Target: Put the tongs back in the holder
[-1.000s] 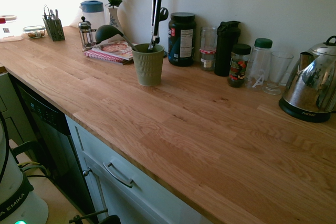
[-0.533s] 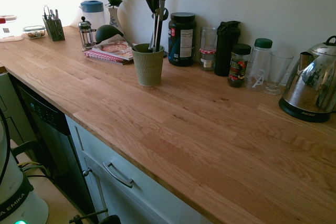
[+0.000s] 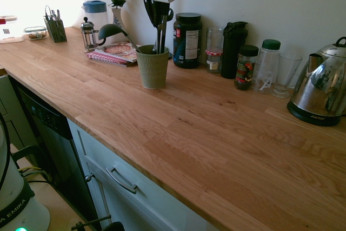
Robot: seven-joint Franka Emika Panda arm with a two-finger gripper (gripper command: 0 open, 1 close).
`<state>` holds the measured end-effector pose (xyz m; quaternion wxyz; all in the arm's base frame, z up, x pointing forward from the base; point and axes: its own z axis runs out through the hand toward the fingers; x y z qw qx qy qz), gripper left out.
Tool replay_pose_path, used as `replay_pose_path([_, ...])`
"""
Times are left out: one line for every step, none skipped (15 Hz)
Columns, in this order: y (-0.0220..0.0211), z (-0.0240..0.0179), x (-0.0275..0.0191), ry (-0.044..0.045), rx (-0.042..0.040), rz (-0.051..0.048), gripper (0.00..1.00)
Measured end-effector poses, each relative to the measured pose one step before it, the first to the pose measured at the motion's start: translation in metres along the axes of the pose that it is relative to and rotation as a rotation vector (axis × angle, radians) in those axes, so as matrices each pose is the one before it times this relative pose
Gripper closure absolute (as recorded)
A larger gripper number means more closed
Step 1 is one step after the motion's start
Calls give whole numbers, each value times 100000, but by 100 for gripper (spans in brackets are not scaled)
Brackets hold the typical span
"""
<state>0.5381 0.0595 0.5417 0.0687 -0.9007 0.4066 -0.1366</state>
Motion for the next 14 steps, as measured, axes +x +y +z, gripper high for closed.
replay_pose_path([6, -127, -22, 0, 199, -93, 0])
replay_pose_path([23, -260, -35, 183, 240, -165, 0])
replay_pose_path([73, -401, -69, 153, 83, -341, 0])
replay_pose_path([213, -666, -168, -204, -497, -513, 0])
replay_pose_path([481, -1030, -245, -401, -1978, -436, 0])
replay_pose_path([865, -1201, -289, -719, -4479, -355, 0])
replay_pose_path([1133, -1016, -323, -1778, -5114, -255, 0])
replay_pose_path([1147, -606, -115, -1973, -3108, -2448, 0])
replay_pose_path([1110, -14, 166, -1280, -1417, -4356, 0])
replay_pose_path([1209, 590, 129, -1463, -1290, -3759, 0])
replay_pose_path([1296, 929, -74, -1591, -1304, -2710, 0])
replay_pose_path([1384, 1184, -546, -1828, -1507, -1903, 0])
replay_pose_path([1221, 1151, -858, -1484, -1241, -1219, 0])
replay_pose_path([1131, 963, -992, -940, -534, -932, 0])
